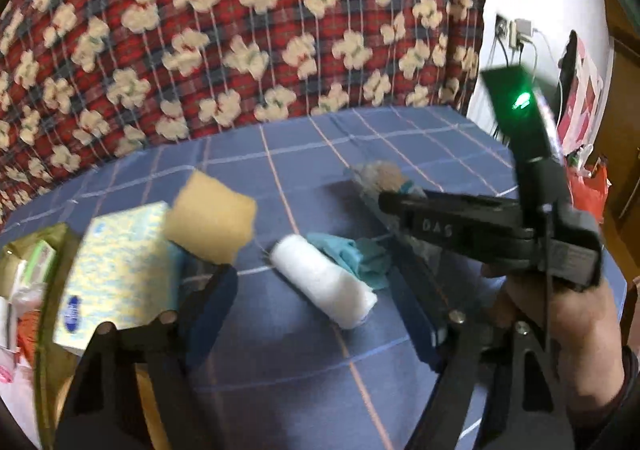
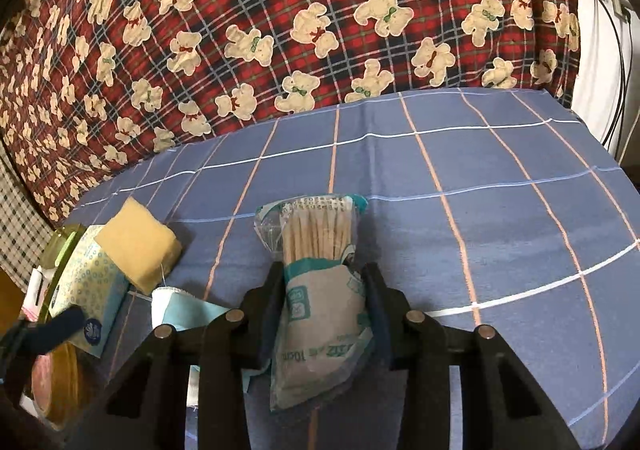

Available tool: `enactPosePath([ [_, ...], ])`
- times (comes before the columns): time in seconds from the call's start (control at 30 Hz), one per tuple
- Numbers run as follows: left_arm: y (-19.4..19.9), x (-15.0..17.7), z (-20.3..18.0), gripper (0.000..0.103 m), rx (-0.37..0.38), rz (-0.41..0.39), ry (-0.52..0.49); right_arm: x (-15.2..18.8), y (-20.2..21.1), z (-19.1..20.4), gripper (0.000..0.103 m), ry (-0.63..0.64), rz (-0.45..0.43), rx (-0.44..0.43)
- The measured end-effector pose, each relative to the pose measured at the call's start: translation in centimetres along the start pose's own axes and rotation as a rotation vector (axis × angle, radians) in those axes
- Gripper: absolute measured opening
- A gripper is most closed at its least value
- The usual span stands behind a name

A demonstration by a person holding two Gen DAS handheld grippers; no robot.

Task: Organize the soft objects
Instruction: 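Reach the right gripper to the cotton-swab bag and close on it, then grasp the white cotton roll with left gripper while right gripper holds swab bag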

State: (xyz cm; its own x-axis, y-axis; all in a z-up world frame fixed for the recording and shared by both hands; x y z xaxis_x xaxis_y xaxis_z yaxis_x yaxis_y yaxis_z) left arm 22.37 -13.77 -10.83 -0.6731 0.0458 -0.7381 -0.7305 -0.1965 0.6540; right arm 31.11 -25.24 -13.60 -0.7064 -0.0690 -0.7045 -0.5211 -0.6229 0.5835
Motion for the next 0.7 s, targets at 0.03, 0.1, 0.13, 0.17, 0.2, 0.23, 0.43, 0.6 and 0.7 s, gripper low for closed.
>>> enactPosePath([
  [0.03,-0.5,0.1,-0.3,0.077,-0.005,0.011,0.002,0.0,0.0,-0.1,0.041,-0.005,0.000,-0.005],
  [0.1,-1.4,0.2,-0.8,0.077,0.001,0.041,0.005,0.0,0.0,-0.1,0.041,-0.009,0.000,-0.012],
  [0.13,-1.8,0.2,-1.0,0.077,-0.002,0.049,0.003,0.1,0.0,-0.1,0.041,-0.006,0.004,-0.014],
  [0.17,-2.0,0.3,-1.2,0.077,-0.005,0.053,-0.002,0.1,0.0,0.0,0.041,-0.003,0.006,-0.013],
  [0.2,-2.5,0.3,-1.5,0.076,-0.005,0.067,-0.006,0.1,0.0,0.0,0.041,0.000,0.007,-0.011],
  [0.23,-2.9,0.4,-1.6,0.069,-0.003,0.082,-0.004,0.1,0.0,0.1,0.041,0.004,0.008,-0.010],
  [0.43,-5.3,1.1,-1.6,0.068,0.019,0.154,0.017,0.2,-0.3,0.3,0.041,0.018,0.023,-0.007],
  [0.6,-5.1,1.3,-1.6,0.049,0.067,0.149,0.033,0.7,-1.4,0.5,0.041,0.027,0.082,-0.024],
  [0.7,-4.9,1.4,-1.1,0.039,0.104,0.148,0.063,0.7,-1.4,0.7,0.041,0.034,0.080,-0.023],
])
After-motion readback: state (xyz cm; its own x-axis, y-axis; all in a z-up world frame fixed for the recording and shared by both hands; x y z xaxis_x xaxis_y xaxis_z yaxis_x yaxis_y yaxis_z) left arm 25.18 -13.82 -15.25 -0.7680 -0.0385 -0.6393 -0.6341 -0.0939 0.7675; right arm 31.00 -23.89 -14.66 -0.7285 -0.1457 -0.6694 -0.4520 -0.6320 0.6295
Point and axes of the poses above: each gripper's, at about its wrist camera, not at the fingertips, and y roughly against the way its jaws point, z to its left, x to its underside, the point moved 7 cm from there along -y, roughly the way its jaws point, and after that the axes turned 15 degrees about -x, right-handed, at the moved point
